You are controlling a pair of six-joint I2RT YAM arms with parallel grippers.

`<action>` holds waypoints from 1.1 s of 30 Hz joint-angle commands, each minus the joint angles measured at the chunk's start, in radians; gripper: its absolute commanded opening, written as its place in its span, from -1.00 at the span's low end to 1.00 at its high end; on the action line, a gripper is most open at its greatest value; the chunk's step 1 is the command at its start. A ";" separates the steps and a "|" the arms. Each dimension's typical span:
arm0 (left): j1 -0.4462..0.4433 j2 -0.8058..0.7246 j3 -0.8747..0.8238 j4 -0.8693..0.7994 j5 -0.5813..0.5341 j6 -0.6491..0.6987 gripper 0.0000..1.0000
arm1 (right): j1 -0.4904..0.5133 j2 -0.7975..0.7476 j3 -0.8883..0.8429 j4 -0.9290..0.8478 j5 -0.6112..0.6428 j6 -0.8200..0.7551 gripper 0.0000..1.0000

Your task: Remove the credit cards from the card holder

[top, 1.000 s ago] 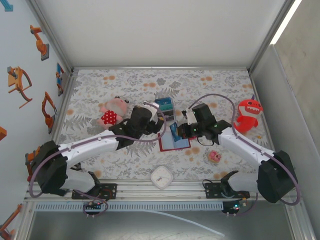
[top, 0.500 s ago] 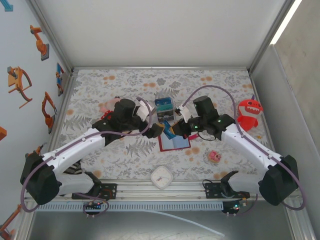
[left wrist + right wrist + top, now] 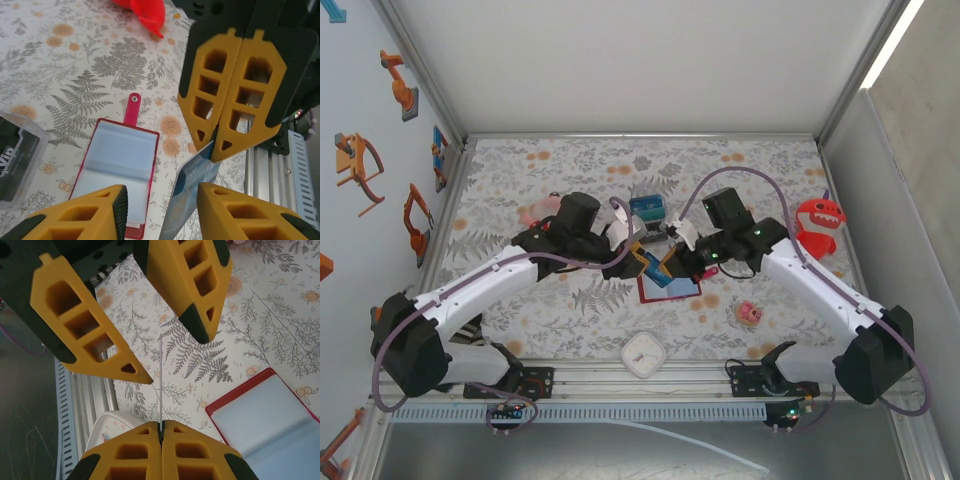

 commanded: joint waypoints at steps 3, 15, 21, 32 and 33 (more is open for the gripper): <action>-0.003 0.011 0.031 -0.052 0.071 0.037 -0.55 | 0.007 0.010 0.037 -0.023 -0.021 -0.045 -1.00; -0.008 -0.055 -0.027 0.030 0.004 -0.037 -1.00 | 0.006 -0.027 -0.009 0.095 0.096 0.069 -0.52; -0.006 -0.186 -0.149 0.216 -0.139 -0.202 -1.00 | -0.012 -0.138 -0.134 0.316 0.211 0.256 -0.35; -0.008 -0.337 -0.321 0.523 -0.165 -0.523 -1.00 | -0.036 -0.194 -0.386 0.918 0.058 0.604 0.26; -0.007 -0.339 -0.323 0.532 -0.155 -0.533 -1.00 | -0.036 -0.187 -0.392 0.953 0.040 0.616 0.24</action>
